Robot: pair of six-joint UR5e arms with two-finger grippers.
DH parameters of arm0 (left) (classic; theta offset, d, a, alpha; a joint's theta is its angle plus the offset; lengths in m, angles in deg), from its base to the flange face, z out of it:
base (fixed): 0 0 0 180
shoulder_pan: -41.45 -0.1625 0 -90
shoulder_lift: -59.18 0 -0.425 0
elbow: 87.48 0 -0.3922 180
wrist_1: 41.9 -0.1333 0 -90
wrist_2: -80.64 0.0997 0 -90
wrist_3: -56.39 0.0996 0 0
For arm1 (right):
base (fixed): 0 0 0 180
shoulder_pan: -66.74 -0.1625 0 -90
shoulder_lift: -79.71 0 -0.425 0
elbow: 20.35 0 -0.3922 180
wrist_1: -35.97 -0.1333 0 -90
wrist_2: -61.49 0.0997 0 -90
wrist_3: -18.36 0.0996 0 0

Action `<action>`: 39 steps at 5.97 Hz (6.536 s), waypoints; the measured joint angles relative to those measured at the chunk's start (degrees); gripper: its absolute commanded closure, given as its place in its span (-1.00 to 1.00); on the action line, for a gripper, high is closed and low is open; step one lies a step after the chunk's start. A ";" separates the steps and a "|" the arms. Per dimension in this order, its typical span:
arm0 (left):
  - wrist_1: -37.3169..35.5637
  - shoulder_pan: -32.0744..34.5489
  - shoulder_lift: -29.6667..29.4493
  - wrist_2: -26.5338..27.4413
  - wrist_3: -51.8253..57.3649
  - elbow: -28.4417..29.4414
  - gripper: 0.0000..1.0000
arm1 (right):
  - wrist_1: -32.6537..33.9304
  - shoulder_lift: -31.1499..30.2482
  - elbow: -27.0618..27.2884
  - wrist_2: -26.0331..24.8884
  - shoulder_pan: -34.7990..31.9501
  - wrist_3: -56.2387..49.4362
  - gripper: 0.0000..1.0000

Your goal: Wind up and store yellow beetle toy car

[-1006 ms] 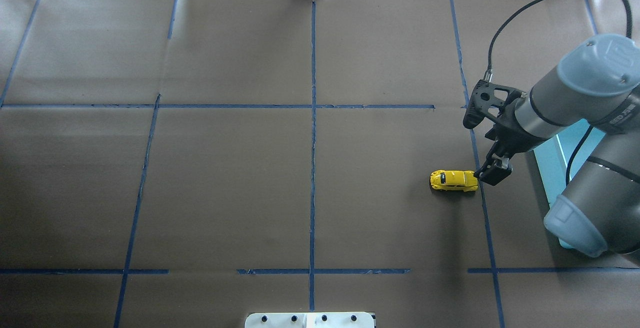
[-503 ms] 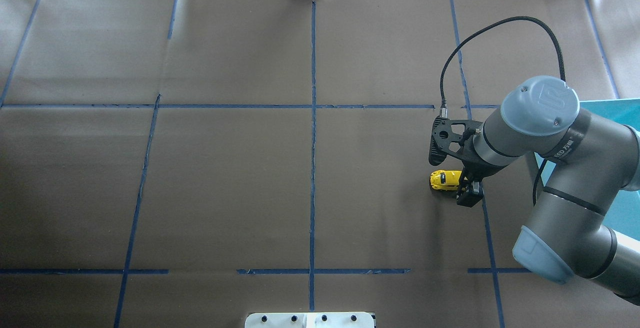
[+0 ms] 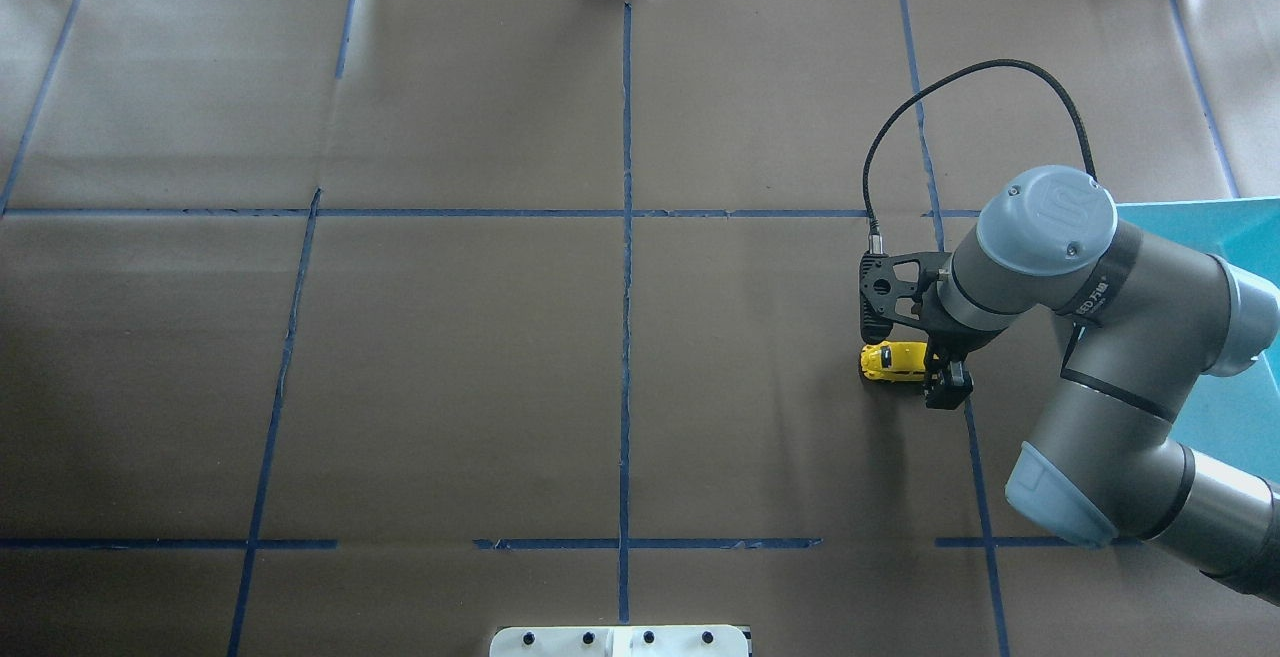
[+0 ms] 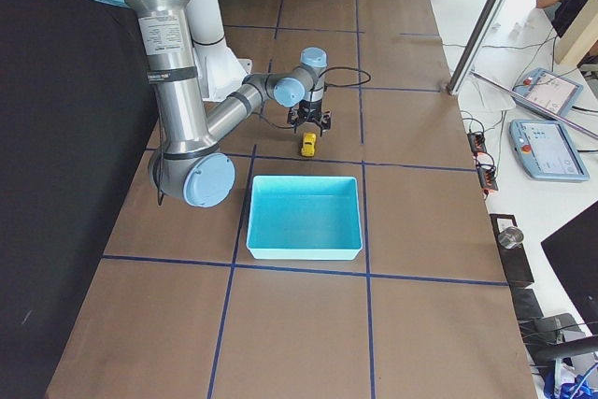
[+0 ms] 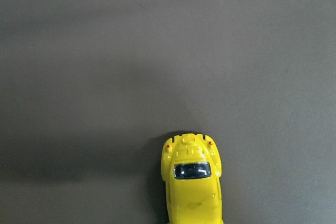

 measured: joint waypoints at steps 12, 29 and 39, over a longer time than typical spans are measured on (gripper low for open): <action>-0.08 -0.09 -0.15 0.00 0.10 0.28 -1.00 | -3.56 -9.98 8.25 5.81 -9.99 -6.05 1.00; -0.06 -0.09 -0.15 0.00 0.36 0.14 -1.00 | -12.05 -21.04 -5.65 9.60 -19.88 -29.03 0.37; -0.08 -0.14 -0.15 0.00 0.36 0.20 -1.00 | -6.61 -25.22 0.89 17.10 -34.60 -28.33 -0.67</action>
